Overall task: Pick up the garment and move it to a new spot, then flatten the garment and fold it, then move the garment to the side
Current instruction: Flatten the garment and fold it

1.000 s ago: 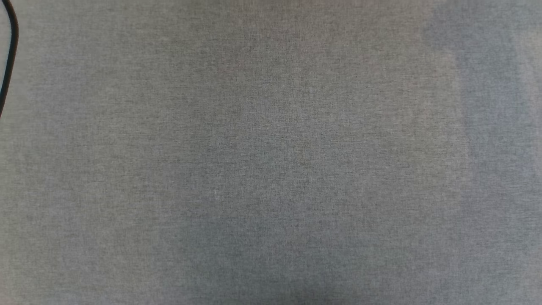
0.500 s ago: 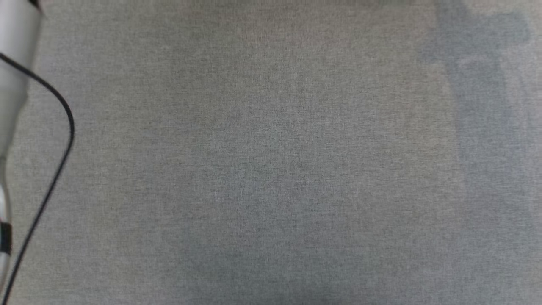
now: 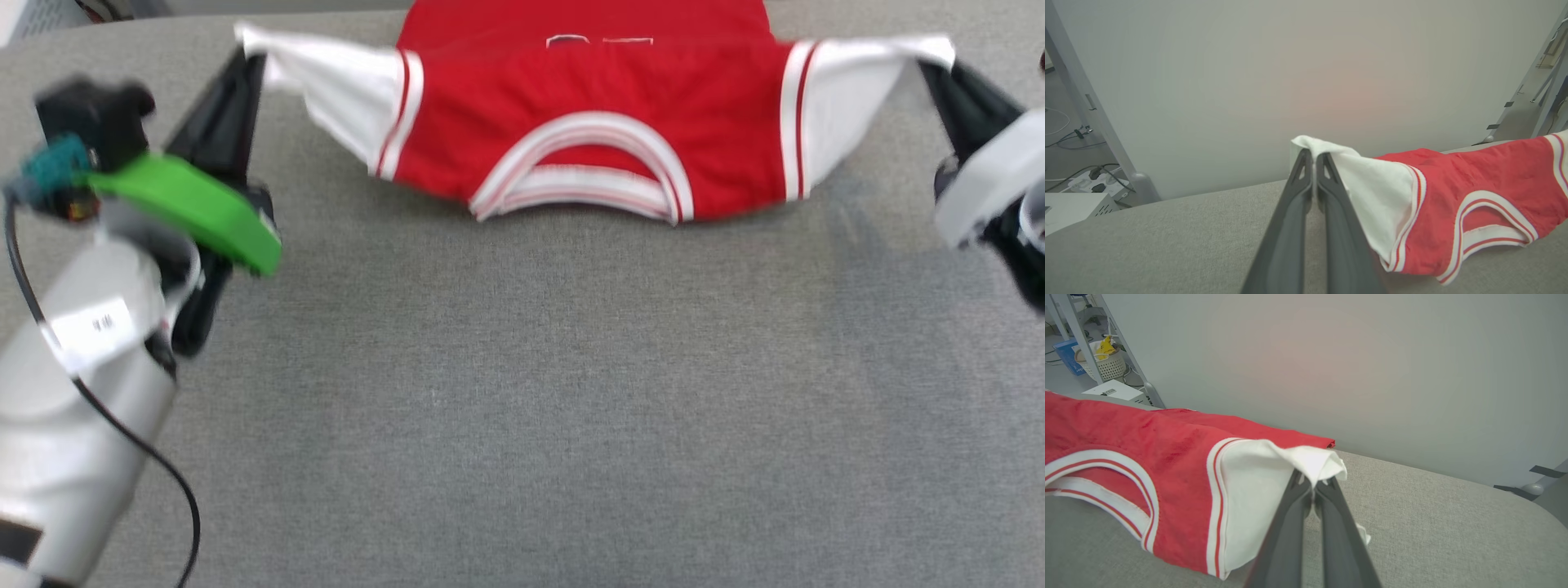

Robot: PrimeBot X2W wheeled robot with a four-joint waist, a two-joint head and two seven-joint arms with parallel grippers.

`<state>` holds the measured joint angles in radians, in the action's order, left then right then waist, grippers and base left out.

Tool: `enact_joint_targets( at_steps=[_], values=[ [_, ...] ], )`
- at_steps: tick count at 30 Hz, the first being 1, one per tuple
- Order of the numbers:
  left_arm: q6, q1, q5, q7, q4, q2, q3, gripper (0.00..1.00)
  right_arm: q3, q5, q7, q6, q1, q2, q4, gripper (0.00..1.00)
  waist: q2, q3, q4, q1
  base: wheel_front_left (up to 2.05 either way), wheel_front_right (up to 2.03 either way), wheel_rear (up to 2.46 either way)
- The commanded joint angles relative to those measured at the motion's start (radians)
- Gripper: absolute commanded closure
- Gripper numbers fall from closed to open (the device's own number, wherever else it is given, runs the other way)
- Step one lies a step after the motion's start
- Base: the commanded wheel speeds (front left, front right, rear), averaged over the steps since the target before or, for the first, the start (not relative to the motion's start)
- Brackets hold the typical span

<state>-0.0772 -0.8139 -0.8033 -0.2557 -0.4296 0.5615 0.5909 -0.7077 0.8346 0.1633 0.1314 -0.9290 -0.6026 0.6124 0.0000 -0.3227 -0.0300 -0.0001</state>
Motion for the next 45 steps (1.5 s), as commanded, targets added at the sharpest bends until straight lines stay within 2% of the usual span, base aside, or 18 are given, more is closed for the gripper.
enact_joint_targets(
  at_steps=[1,11,16,21,30,32,33,34,36,37,45],
  values=[
    [0.013,0.059,-0.011,-0.006,0.025,0.010,-0.013,1.00,0.007,0.013,0.006,-0.001,0.050,-0.011,-0.014,1.00,0.0000,0.075,0.004,0.0001,0.00,0.00,0.00],
    [0.085,0.447,-0.069,-0.006,0.173,0.061,-0.029,1.00,0.107,0.037,-0.030,-0.001,0.425,-0.044,-0.111,1.00,0.0000,0.202,0.006,0.0001,0.00,0.00,0.00],
    [0.135,0.596,-0.101,-0.006,0.227,0.081,-0.051,1.00,0.181,0.020,-0.061,-0.001,0.590,-0.027,-0.159,1.00,0.0000,0.236,0.005,0.0001,0.00,0.00,0.00],
    [0.164,0.722,-0.125,-0.006,0.266,0.078,-0.065,1.00,0.277,-0.001,-0.101,-0.001,0.758,-0.008,-0.205,1.00,0.0000,0.263,0.017,0.0001,0.00,0.00,0.00],
    [0.177,0.853,-0.131,-0.006,0.282,0.045,-0.079,1.00,0.451,-0.058,-0.219,-0.001,1.018,0.029,-0.310,1.00,0.0000,0.271,0.036,0.0001,0.00,0.00,0.00],
    [0.175,0.861,-0.127,-0.006,0.282,0.036,-0.079,1.00,0.486,-0.074,-0.249,-0.001,1.053,0.043,-0.338,1.00,0.0000,0.268,0.039,0.0001,0.00,0.00,0.00],
    [0.172,0.860,-0.117,-0.006,0.278,0.024,-0.078,1.00,0.537,-0.111,-0.288,-0.001,1.083,0.070,-0.385,1.00,0.0000,0.264,0.042,0.0001,0.00,0.00,0.00],
    [0.171,0.857,-0.114,-0.006,0.278,0.021,-0.076,1.00,0.549,-0.121,-0.299,-0.001,1.087,0.079,-0.398,0.91,0.0000,0.263,0.043,0.0001,0.00,0.00,0.00],
    [0.169,0.848,-0.108,-0.006,0.278,0.016,-0.071,1.00,0.575,-0.145,-0.322,-0.001,1.089,0.098,-0.429,0.36,0.0000,0.261,0.045,0.0001,0.00,0.00,0.00],
    [0.169,0.841,-0.103,-0.006,0.279,0.013,-0.068,1.00,0.589,-0.160,-0.334,-0.001,1.088,0.106,-0.445,0.00,0.0000,0.258,0.045,0.0001,0.00,0.00,0.00],
    [0.176,0.785,-0.068,-0.004,0.295,-0.020,-0.042,1.00,0.680,-0.246,-0.359,-0.001,1.010,0.131,-0.564,0.00,0.0000,0.230,0.057,0.0001,0.00,0.00,0.00]
  ],
)
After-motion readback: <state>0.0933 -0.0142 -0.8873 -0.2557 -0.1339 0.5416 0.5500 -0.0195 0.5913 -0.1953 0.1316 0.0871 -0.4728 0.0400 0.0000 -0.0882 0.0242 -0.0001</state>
